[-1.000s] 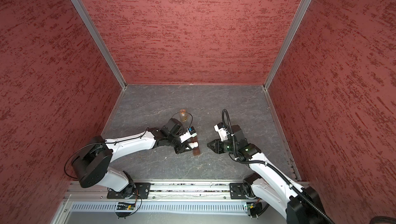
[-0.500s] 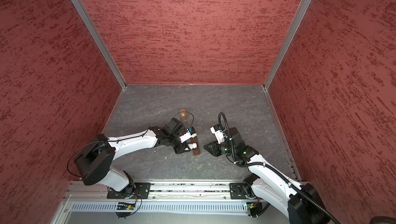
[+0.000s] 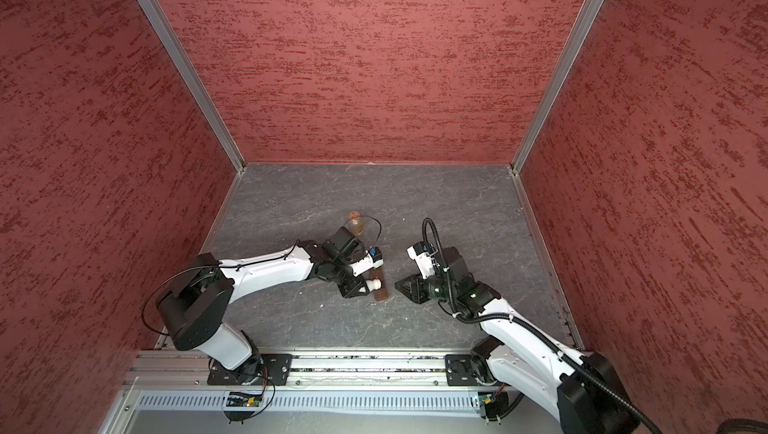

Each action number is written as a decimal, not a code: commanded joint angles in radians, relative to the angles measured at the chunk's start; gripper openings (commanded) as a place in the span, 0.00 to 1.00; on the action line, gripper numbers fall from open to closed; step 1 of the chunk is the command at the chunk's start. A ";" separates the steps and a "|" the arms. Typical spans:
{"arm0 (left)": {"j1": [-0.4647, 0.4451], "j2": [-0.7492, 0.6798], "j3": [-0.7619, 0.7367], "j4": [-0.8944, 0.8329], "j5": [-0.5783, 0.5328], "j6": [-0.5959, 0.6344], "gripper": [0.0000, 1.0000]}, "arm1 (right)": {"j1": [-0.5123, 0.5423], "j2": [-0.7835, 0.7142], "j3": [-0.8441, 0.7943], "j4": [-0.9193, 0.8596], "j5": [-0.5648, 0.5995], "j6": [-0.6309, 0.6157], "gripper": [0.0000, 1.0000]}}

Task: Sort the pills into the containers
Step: 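Pour white pills from the bottle into one pill box compartment with the left gripper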

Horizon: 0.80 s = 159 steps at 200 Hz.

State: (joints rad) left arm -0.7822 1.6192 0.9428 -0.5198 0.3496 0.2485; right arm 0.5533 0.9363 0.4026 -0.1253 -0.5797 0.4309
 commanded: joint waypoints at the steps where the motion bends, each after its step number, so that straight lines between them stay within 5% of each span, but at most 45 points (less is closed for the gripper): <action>1: -0.006 0.007 0.032 -0.029 -0.023 0.016 0.00 | 0.005 0.006 0.001 0.012 0.018 -0.026 0.24; 159: -0.042 0.062 0.136 -0.151 -0.100 0.041 0.00 | 0.005 0.018 0.000 0.012 0.021 -0.035 0.23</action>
State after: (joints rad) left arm -0.8196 1.6695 1.0561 -0.6407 0.2600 0.2710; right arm 0.5537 0.9577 0.4026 -0.1253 -0.5724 0.4187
